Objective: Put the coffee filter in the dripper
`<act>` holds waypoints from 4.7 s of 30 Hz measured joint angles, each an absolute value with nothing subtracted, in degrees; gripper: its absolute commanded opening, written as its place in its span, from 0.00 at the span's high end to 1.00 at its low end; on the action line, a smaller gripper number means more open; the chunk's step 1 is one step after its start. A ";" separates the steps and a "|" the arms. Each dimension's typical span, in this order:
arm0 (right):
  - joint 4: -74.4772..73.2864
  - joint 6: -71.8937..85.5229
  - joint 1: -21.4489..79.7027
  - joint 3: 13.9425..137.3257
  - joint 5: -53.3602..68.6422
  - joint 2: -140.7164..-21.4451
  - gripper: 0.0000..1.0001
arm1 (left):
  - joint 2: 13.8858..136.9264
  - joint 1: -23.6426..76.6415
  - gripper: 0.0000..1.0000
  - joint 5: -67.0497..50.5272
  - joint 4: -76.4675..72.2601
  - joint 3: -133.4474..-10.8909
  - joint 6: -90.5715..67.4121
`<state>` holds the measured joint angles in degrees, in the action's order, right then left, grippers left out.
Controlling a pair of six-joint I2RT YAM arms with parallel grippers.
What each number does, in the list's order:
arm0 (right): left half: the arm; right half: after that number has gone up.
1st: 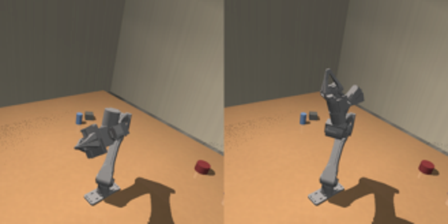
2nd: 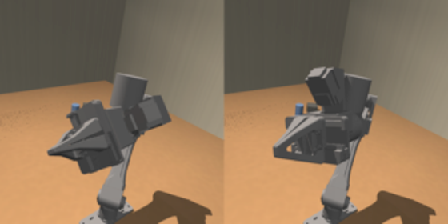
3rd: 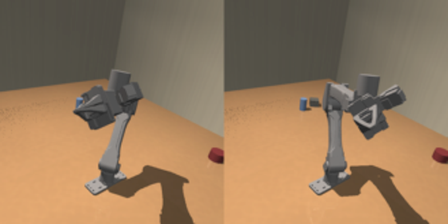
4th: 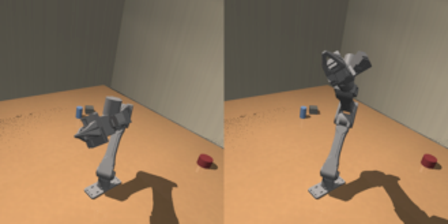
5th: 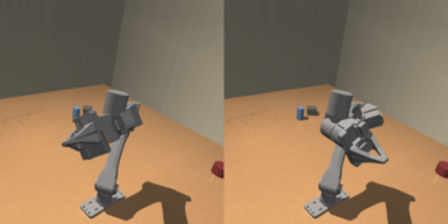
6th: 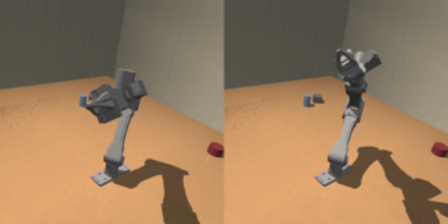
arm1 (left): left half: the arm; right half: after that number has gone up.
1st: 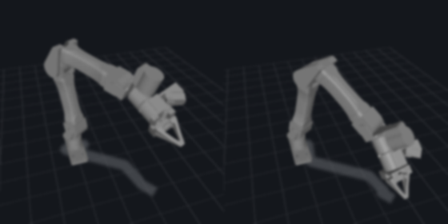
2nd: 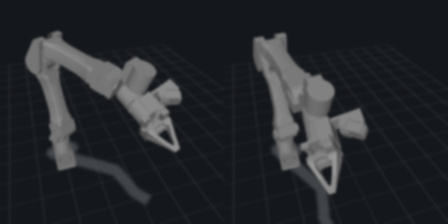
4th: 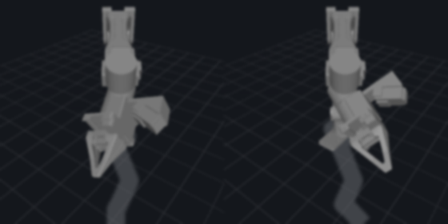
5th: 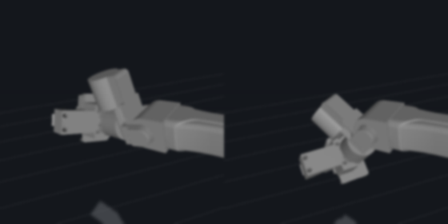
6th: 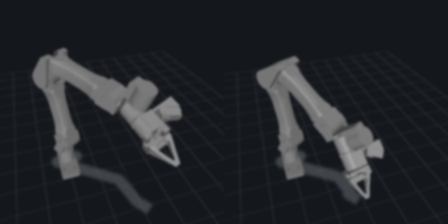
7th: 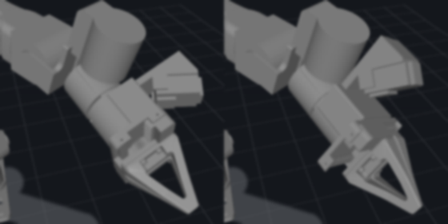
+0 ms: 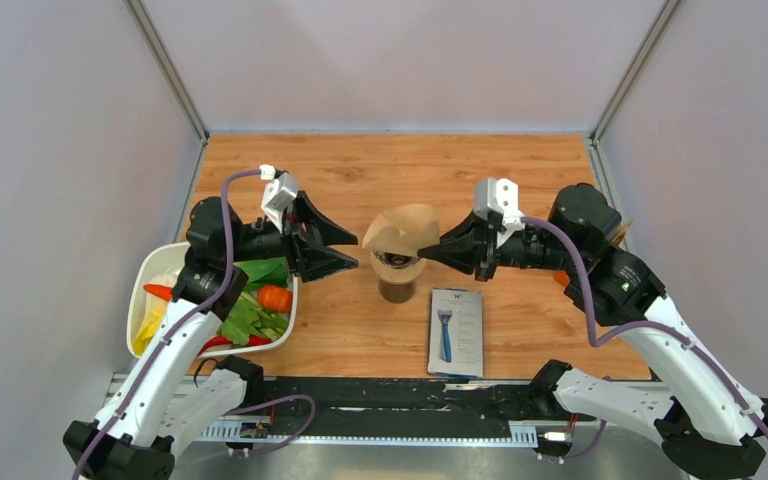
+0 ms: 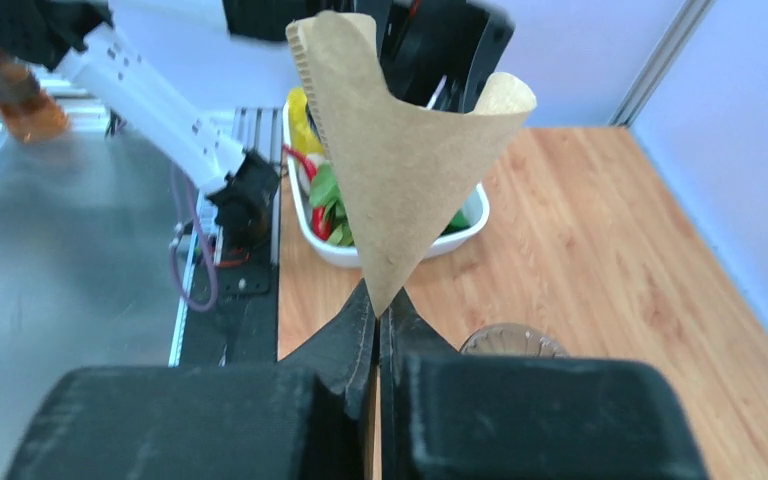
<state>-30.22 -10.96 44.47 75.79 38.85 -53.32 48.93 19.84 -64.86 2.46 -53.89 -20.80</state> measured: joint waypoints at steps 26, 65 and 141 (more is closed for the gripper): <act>9.02 20.58 43.57 72.42 32.36 -61.41 1.00 | 58.63 31.29 0.50 -42.37 -35.51 -59.70 -54.96; 8.43 18.76 38.28 69.63 31.59 -56.93 0.75 | 59.57 31.00 1.00 -44.71 -34.83 -58.65 -55.02; 8.62 23.88 35.24 64.29 48.71 -58.08 1.00 | 60.99 27.99 0.98 -50.61 -34.83 -57.80 -57.93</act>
